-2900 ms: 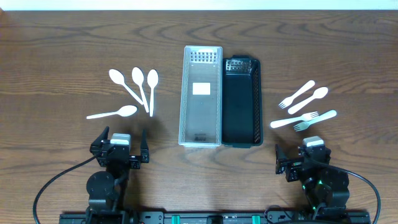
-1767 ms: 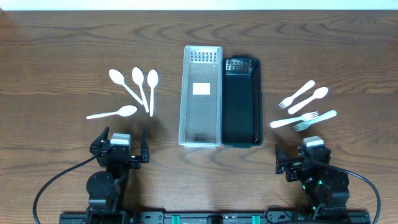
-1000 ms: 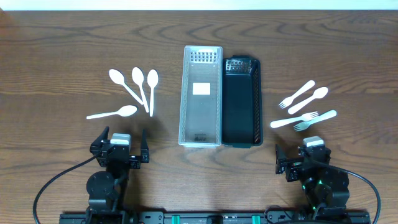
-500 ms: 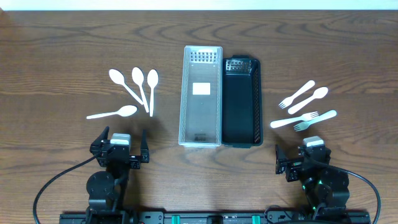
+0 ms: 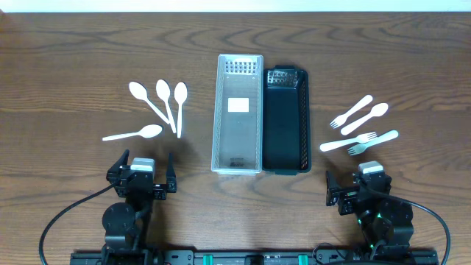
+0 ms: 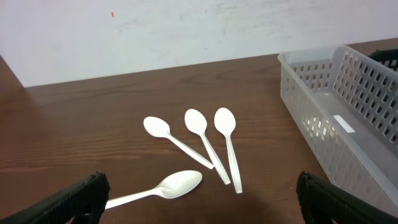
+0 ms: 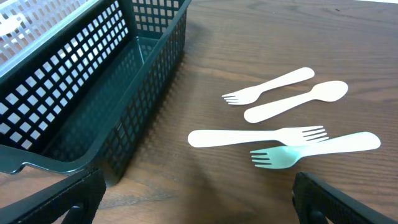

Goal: Pack container

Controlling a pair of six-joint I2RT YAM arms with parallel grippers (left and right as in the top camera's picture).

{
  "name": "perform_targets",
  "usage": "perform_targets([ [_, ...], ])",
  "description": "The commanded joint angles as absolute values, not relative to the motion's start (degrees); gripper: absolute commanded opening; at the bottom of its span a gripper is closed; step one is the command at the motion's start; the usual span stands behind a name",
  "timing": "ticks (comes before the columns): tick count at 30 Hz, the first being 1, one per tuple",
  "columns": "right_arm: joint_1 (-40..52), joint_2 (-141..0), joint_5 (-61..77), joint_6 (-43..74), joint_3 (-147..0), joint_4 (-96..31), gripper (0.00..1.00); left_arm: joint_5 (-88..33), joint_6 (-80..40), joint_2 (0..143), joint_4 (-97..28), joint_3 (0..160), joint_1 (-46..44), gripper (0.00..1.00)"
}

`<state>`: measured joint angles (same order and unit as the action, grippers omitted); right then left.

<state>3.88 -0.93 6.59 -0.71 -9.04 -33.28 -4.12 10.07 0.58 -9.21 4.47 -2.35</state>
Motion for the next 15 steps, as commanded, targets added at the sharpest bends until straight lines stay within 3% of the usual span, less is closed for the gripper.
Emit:
perform_targets([
  [1,4.1,-0.4,5.0,-1.4,-8.7,-32.8,0.99,-4.3,9.1,0.6,-9.7,2.9,-2.0,0.98],
  [9,4.1,-0.4,2.0,-1.3,-8.6,-30.4,0.99,-4.3,9.1,0.6,-9.7,2.9,-2.0,0.98],
  [15,4.1,-0.4,11.7,1.4,-8.6,-25.4,0.99,-5.1,8.6,0.6,-9.8,2.9,-2.0,0.98],
])
